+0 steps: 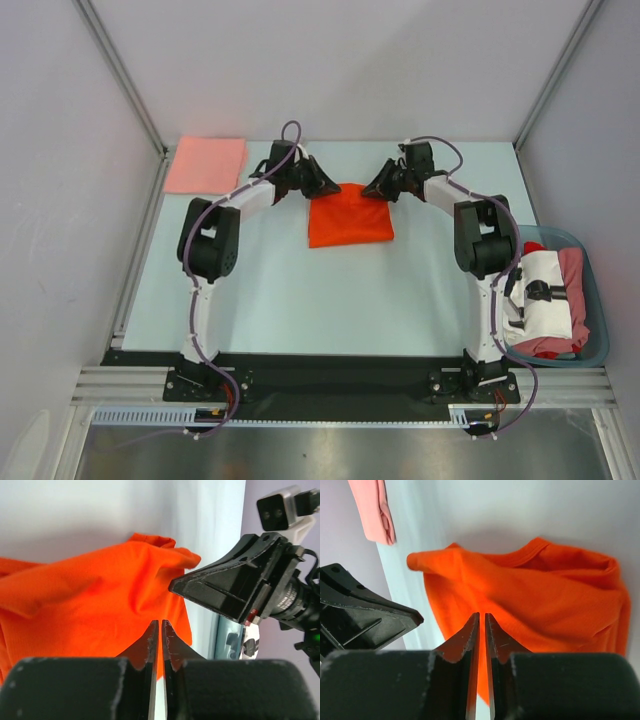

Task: Fold and stack the t-shirts
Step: Fold the tshirt

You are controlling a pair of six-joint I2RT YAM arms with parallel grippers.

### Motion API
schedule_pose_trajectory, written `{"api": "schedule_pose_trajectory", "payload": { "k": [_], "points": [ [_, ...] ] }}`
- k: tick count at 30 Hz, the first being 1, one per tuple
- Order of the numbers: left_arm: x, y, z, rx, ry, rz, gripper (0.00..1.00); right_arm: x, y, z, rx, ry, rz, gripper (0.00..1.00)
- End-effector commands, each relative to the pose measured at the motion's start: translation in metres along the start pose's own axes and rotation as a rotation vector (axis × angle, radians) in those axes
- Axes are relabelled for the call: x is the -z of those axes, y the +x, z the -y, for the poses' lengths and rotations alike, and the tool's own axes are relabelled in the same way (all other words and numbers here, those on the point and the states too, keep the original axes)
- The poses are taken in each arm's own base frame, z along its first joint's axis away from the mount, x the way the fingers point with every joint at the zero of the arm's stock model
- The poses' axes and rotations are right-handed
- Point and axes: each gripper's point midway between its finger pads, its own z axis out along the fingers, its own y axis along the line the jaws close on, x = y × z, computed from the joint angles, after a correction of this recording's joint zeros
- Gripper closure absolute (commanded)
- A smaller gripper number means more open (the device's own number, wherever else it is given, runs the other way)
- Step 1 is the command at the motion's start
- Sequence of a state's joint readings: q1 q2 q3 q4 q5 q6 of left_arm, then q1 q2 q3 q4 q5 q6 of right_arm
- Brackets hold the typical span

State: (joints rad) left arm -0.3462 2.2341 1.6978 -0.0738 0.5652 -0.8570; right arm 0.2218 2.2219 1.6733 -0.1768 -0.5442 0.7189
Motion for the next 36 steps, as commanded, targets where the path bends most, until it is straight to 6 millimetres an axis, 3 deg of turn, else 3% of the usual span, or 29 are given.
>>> {"api": "schedule_pose_trajectory", "payload": {
  "k": [1,10,17,18,20,24,26,27,30,33,36],
  "points": [
    [-0.007,-0.013,0.010,-0.034,0.091,0.038,0.91,-0.010,-0.023,0.004,0.015,-0.048,0.094,0.86],
    [-0.027,-0.031,-0.031,0.049,0.083,0.078,0.92,-0.022,-0.047,0.037,-0.025,-0.081,0.145,0.80],
    [-0.026,-0.056,-0.074,0.125,0.042,0.123,0.92,-0.036,-0.072,0.062,-0.045,-0.078,0.163,0.76],
    [-0.025,-0.059,-0.076,0.130,0.044,0.126,0.91,-0.035,-0.080,0.058,-0.047,-0.080,0.166,0.76],
    [-0.024,-0.068,-0.080,0.128,0.040,0.137,0.90,-0.039,-0.083,0.069,-0.066,-0.072,0.151,0.75],
    [-0.021,-0.086,-0.075,0.110,0.044,0.133,0.82,-0.031,-0.098,0.071,-0.082,-0.064,0.152,0.75],
    [-0.015,-0.094,-0.064,0.080,0.049,0.135,0.76,-0.018,-0.113,0.055,-0.054,-0.075,0.178,0.75],
    [-0.011,-0.098,-0.058,0.064,0.050,0.140,0.74,-0.012,-0.114,0.057,-0.058,-0.055,0.171,0.75],
    [0.012,-0.103,-0.025,0.016,0.066,0.145,0.71,0.012,-0.126,0.032,-0.022,-0.045,0.179,0.72],
    [0.025,-0.089,-0.005,-0.006,0.090,0.122,0.70,0.037,-0.127,0.004,0.007,-0.038,0.172,0.68],
    [0.038,-0.066,0.018,-0.033,0.114,0.088,0.71,0.048,-0.111,-0.020,0.028,-0.051,0.134,0.64]
  ]
}}
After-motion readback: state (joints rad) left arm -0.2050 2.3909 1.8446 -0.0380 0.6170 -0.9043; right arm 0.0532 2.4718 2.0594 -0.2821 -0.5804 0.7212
